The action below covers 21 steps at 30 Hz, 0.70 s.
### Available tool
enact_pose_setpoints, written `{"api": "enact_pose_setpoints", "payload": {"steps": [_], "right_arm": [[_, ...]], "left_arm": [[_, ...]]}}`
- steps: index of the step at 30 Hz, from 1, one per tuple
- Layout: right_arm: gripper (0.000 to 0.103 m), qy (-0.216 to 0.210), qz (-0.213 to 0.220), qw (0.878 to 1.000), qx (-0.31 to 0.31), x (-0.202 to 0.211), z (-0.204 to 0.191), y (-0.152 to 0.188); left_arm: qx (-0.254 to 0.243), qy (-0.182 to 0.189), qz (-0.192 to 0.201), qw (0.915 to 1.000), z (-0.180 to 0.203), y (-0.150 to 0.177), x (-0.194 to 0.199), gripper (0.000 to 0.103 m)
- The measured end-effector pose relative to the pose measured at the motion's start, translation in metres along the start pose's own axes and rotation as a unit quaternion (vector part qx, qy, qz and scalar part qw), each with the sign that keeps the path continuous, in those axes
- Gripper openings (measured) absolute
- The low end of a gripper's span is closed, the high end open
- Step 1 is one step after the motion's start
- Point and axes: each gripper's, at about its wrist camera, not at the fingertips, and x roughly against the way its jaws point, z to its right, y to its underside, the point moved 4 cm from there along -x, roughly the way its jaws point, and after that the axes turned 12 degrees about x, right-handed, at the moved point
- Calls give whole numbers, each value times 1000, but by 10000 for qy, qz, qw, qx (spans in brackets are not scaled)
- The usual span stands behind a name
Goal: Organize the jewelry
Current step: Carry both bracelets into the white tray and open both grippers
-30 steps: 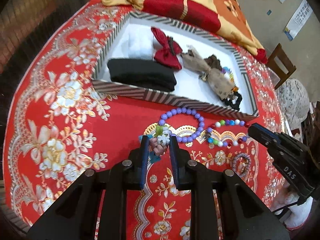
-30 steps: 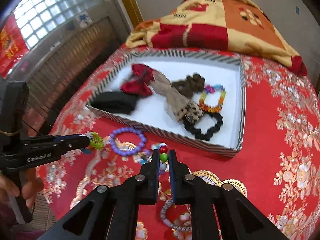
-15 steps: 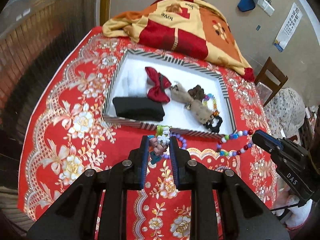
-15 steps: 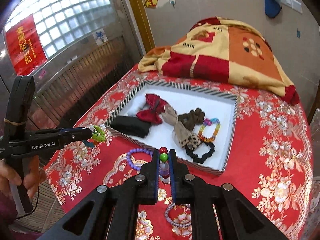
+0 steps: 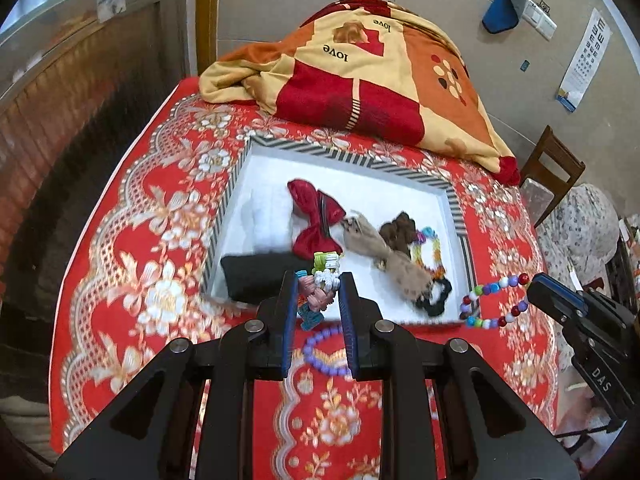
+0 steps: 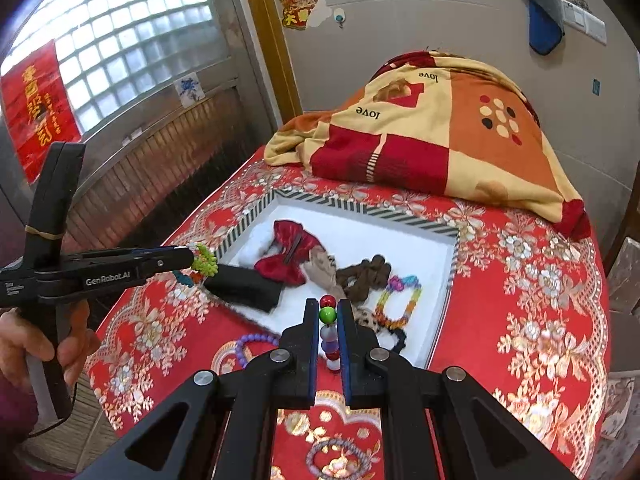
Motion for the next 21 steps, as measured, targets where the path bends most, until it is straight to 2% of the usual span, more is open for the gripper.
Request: {"api": "enact_pose_setpoints", "payload": {"steps": [13, 21], "right_arm": [[8, 198, -285, 9990, -278, -68, 55, -42], [8, 204, -488, 9976, -448, -118, 77, -60]], "left_arm": [[-315, -86, -286, 9991, 44, -58, -81, 19], [-461, -125, -415, 9980, 68, -79, -134, 19]]}}
